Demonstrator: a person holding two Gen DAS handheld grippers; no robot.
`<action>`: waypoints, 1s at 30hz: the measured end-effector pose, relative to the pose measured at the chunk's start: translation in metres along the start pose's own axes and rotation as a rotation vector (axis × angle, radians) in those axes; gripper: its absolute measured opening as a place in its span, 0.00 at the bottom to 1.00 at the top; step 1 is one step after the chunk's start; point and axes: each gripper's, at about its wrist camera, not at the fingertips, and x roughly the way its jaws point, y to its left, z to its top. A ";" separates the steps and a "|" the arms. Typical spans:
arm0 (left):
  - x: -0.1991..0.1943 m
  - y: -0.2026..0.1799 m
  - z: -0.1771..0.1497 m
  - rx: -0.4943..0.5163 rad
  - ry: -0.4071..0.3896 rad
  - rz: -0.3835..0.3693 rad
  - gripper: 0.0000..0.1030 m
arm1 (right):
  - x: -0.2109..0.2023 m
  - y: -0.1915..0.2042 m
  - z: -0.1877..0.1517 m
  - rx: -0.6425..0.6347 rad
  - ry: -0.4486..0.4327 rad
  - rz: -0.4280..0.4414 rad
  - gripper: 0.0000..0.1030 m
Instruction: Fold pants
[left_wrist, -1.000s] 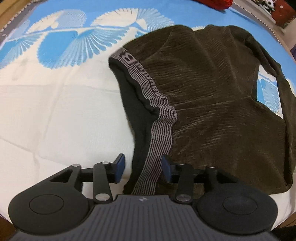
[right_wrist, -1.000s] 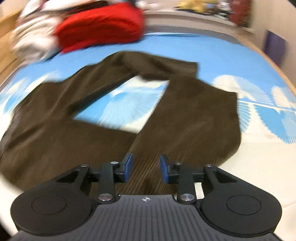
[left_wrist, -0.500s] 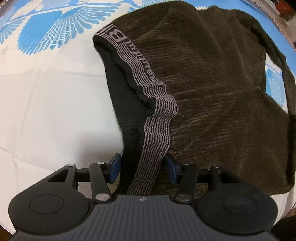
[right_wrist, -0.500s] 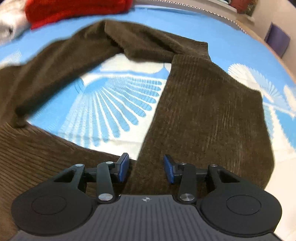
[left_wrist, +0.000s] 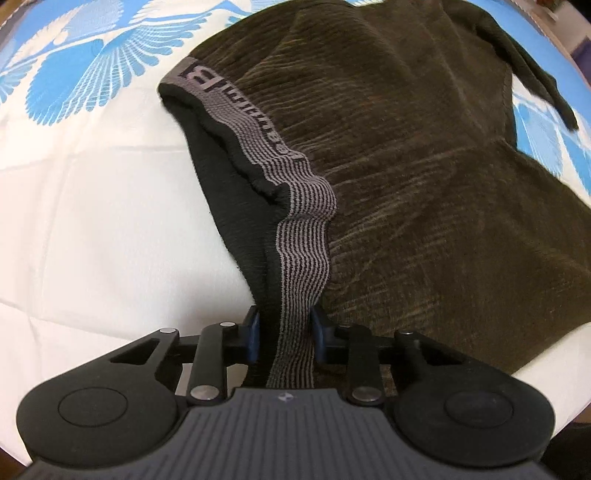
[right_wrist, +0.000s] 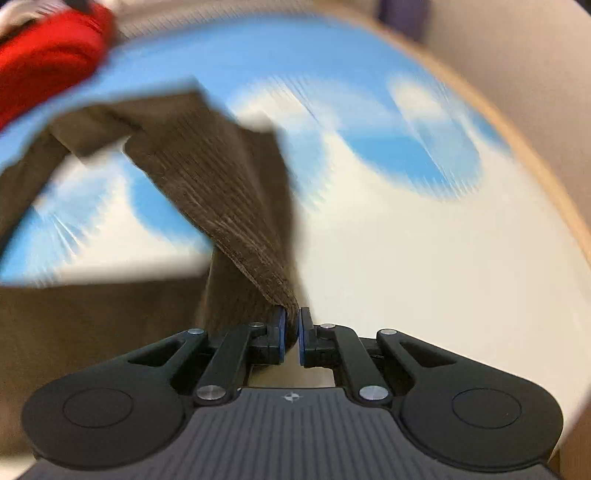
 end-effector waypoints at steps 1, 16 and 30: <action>-0.001 -0.002 -0.001 0.011 -0.001 0.012 0.29 | 0.008 -0.016 -0.016 0.001 0.084 0.022 0.06; 0.006 0.010 0.006 -0.049 0.036 -0.013 0.43 | -0.004 -0.102 -0.024 0.228 -0.124 0.043 0.46; 0.014 0.016 0.009 -0.055 0.040 -0.044 0.47 | 0.031 -0.116 0.001 0.468 -0.147 0.036 0.51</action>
